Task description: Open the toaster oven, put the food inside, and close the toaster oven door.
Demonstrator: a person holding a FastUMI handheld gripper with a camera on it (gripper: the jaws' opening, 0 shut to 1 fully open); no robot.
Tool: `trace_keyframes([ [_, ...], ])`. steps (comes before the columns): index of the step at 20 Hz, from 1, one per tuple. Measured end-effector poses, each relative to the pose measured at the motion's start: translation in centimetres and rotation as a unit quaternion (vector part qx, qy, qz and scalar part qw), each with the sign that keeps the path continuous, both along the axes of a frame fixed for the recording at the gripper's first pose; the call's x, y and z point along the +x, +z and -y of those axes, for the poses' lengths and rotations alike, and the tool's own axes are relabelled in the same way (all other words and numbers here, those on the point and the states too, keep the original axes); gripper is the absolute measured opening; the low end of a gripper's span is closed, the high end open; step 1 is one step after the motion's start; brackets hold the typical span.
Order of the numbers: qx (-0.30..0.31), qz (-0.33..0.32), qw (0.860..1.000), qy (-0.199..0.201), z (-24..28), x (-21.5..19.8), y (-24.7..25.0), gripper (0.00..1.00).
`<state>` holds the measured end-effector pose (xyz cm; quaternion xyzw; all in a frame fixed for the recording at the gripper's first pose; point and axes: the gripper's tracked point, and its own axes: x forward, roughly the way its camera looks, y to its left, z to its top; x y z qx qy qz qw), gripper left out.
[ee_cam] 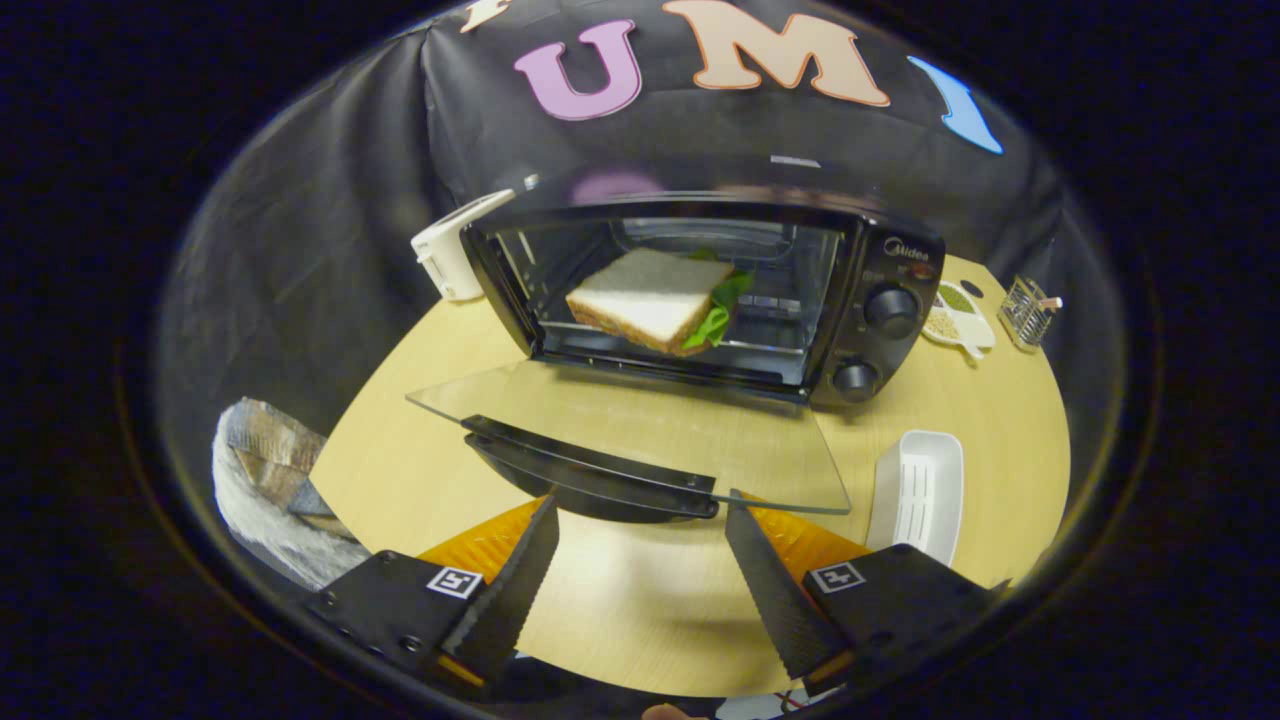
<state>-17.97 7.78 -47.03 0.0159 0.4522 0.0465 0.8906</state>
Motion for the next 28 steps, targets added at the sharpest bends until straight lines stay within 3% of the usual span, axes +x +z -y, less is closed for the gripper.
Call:
trace_keyframes([
  [7, 0.001, 0.088, 0.996, -0.011, 0.4, 4.9, 4.2, 1.00],
  [11, -0.060, 0.171, 0.983, -0.006, 2.5, 8.0, 8.0, 1.00],
  [16, -0.076, 0.229, 0.970, -0.005, 2.9, 10.3, 12.1, 1.00],
  [28, -0.083, 0.406, 0.907, -0.079, 9.8, 14.2, 33.5, 1.00],
])
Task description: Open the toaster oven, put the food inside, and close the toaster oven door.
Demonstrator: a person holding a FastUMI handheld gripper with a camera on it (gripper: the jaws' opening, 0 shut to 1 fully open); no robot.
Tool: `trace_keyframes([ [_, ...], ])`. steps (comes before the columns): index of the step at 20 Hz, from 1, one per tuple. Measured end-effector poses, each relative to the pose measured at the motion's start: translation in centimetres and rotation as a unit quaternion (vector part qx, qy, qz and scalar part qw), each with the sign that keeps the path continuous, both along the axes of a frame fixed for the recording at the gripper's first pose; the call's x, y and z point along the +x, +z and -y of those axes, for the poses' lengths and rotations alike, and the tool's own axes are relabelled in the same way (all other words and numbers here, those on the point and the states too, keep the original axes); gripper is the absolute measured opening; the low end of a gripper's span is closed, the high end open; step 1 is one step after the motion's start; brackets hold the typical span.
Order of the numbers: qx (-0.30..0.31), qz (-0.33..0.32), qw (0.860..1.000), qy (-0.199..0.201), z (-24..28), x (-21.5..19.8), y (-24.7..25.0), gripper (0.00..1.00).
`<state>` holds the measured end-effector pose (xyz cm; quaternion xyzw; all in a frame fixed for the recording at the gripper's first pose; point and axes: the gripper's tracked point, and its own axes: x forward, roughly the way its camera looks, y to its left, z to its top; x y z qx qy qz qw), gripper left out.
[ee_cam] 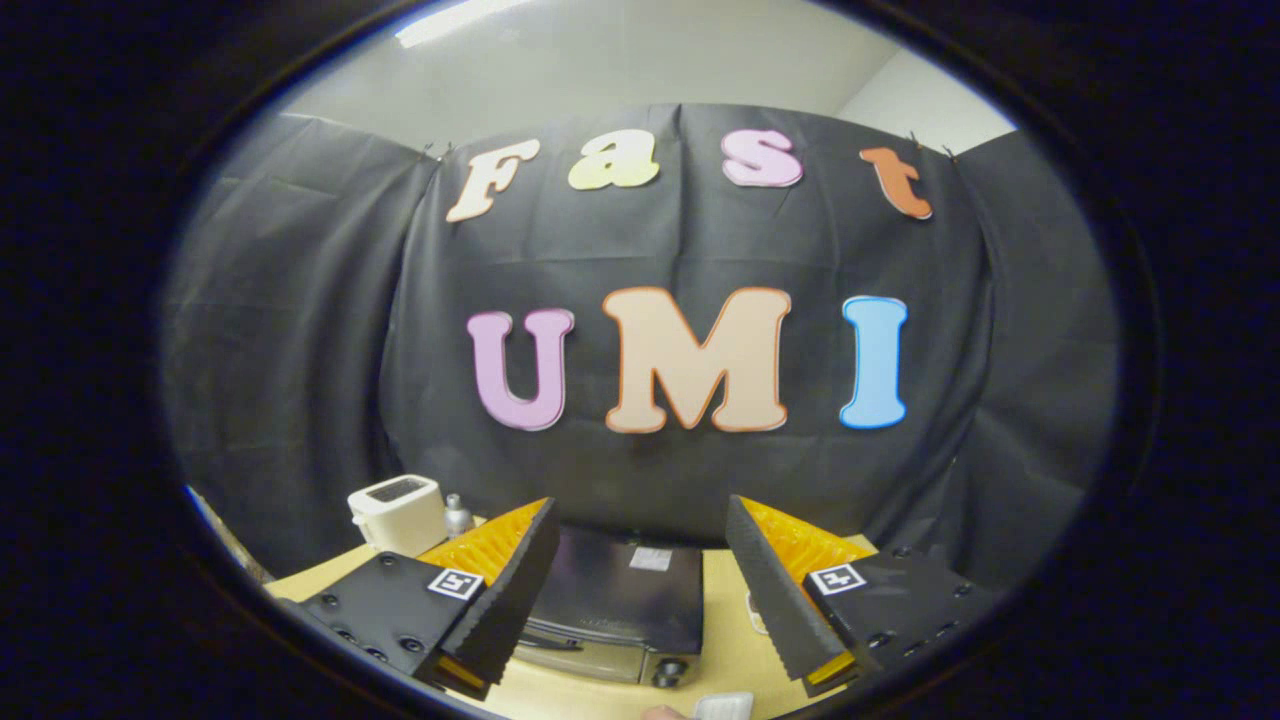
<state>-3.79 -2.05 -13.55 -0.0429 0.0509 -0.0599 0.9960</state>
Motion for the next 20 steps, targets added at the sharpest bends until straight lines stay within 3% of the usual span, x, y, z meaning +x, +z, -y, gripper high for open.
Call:
trace_keyframes([
  [9, 0.007, 0.053, 0.998, -0.044, 10.9, 0.1, 9.6, 1.00],
  [20, 0.005, 0.059, 0.997, -0.050, 21.8, -1.4, 11.1, 1.00],
])
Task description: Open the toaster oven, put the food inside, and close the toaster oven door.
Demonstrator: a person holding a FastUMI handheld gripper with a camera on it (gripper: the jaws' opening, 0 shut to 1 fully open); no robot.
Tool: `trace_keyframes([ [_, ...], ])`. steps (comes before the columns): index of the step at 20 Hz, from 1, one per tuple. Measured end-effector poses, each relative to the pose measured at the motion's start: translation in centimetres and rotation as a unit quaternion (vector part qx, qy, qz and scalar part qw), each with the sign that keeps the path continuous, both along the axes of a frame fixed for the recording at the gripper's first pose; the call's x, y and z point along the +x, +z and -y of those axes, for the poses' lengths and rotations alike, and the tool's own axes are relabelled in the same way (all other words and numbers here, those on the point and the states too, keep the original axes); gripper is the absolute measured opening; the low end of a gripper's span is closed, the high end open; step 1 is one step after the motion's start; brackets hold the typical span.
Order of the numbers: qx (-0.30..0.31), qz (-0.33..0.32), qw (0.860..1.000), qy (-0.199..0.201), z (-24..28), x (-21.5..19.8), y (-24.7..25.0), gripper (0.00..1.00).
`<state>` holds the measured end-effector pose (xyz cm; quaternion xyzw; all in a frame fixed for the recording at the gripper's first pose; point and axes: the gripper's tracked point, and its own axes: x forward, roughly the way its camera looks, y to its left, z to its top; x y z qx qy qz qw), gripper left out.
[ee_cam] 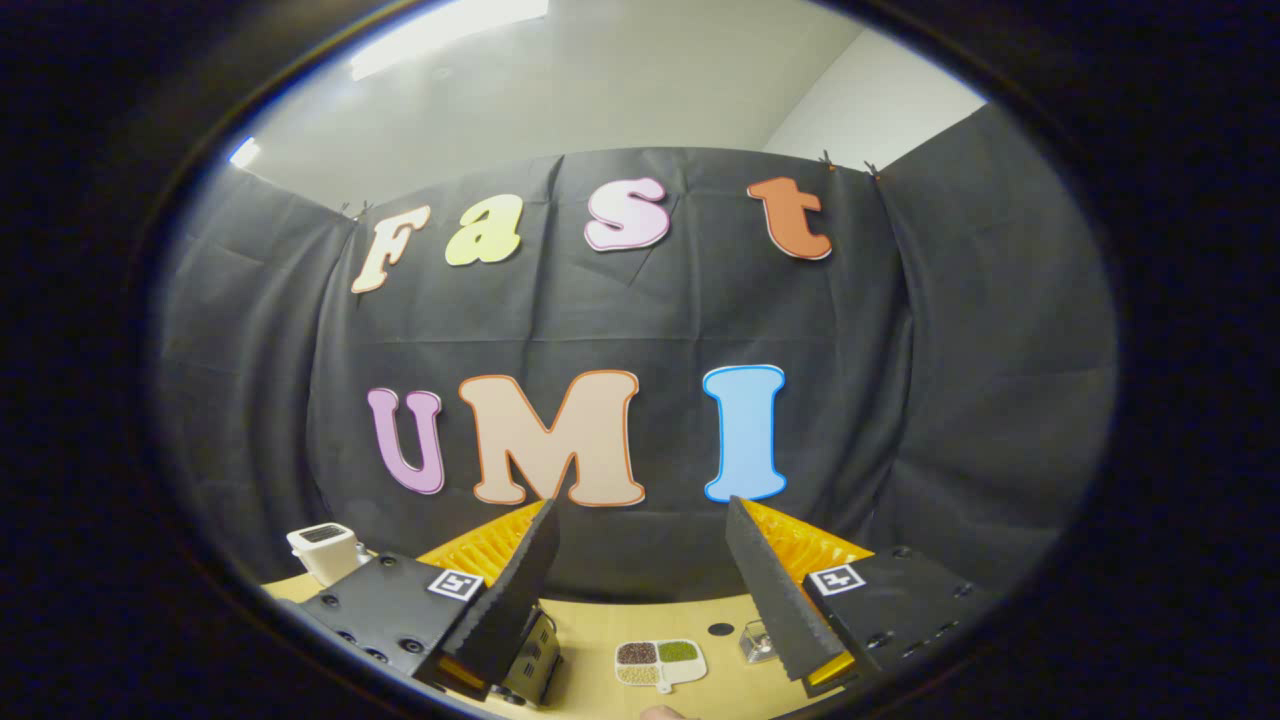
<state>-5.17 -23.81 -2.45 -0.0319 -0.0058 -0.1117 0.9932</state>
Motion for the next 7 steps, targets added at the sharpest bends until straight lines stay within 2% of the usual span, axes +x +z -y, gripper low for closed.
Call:
trace_keyframes([
  [3, 0.003, 0.001, 1.000, 0.004, 2.0, -0.4, -0.3, 1.00],
  [7, -0.004, 0.036, 0.999, 0.016, 3.9, -0.8, -1.3, 1.00],
])
